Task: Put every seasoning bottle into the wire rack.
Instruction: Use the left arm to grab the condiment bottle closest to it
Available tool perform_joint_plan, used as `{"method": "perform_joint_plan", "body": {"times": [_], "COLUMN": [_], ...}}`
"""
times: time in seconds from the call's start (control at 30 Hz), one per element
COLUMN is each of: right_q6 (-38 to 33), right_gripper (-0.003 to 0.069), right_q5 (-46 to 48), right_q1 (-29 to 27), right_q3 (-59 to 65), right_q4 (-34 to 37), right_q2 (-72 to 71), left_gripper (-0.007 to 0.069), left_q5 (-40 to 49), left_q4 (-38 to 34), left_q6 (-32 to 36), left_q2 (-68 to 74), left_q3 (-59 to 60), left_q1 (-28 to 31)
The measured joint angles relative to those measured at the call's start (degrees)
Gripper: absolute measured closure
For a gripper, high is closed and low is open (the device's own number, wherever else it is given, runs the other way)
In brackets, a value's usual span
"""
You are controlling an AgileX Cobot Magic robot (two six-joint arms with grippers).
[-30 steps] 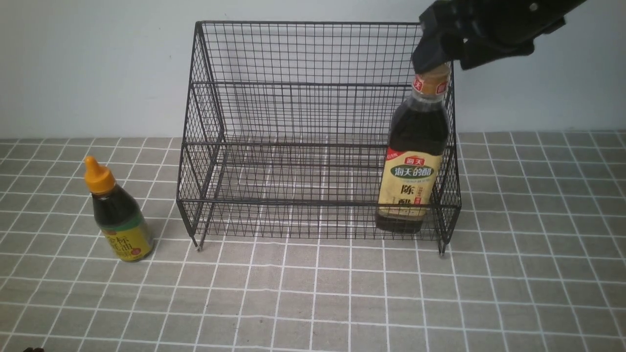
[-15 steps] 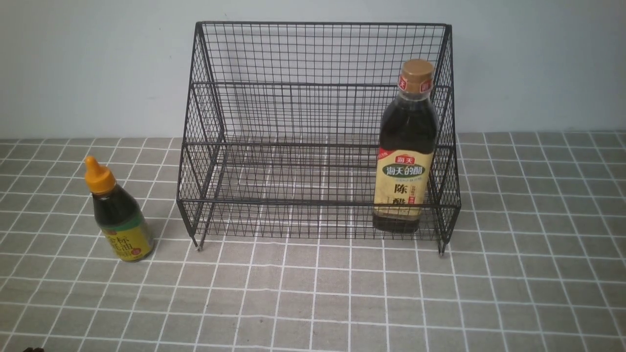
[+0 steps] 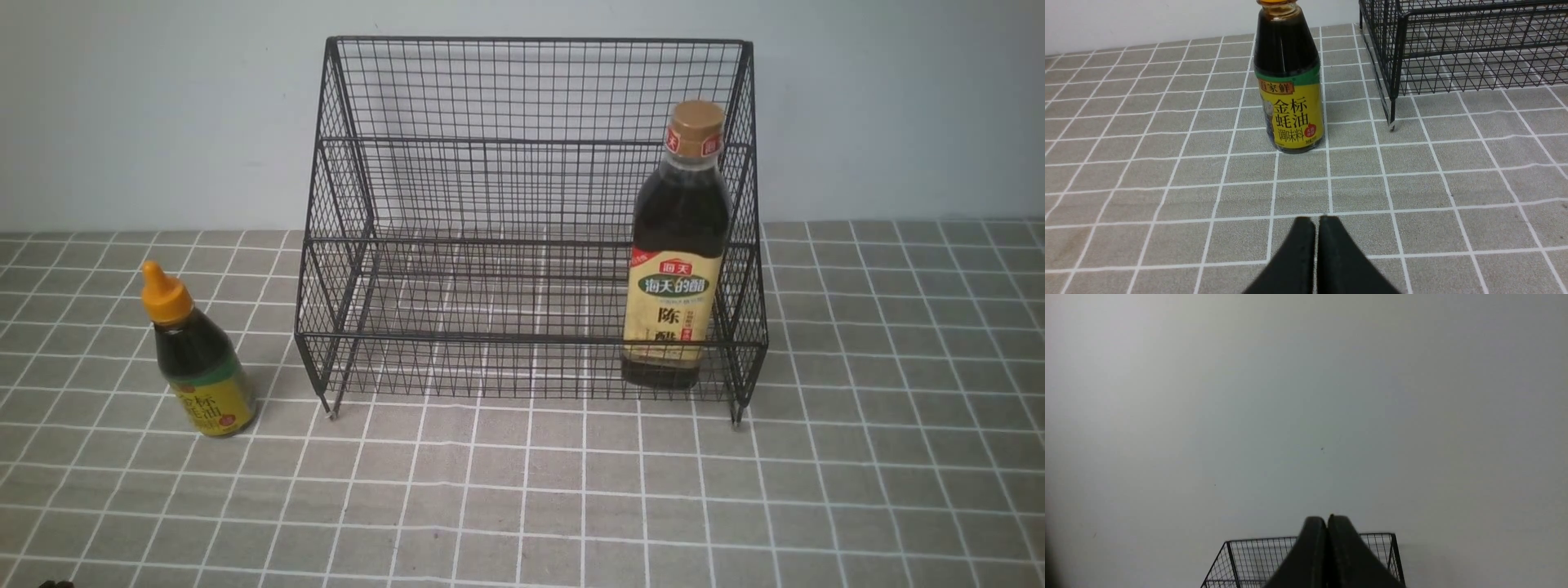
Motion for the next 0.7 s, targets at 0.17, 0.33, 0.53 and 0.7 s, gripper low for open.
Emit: {"method": "perform_joint_plan", "body": {"times": [0.17,0.33,0.53,0.7], "right_q6": [0.59,0.41,-5.25,-11.60], "right_gripper": [0.0671,0.0671,0.0671,0.0671], "right_q5": [-1.56,-2.22,-3.01,-8.29], "right_q1": [0.00,0.00,0.00,0.00], "right_q3": [6.79,9.39,13.75,18.07], "right_q4": [1.36,1.36,1.05,1.52], "right_q2": [-0.56,-0.56,-0.56,-0.56], "left_gripper": [0.0631,0.0631,0.0631,0.0631], "left_q5": [0.00,0.00,0.00,0.00], "left_q4": [0.00,0.00,0.00,0.00], "left_q6": [0.00,0.00,0.00,0.00], "left_q2": [0.00,0.00,0.00,0.00], "left_q3": [0.00,0.00,0.00,0.00], "left_q1": [0.00,0.00,0.00,0.00]}}
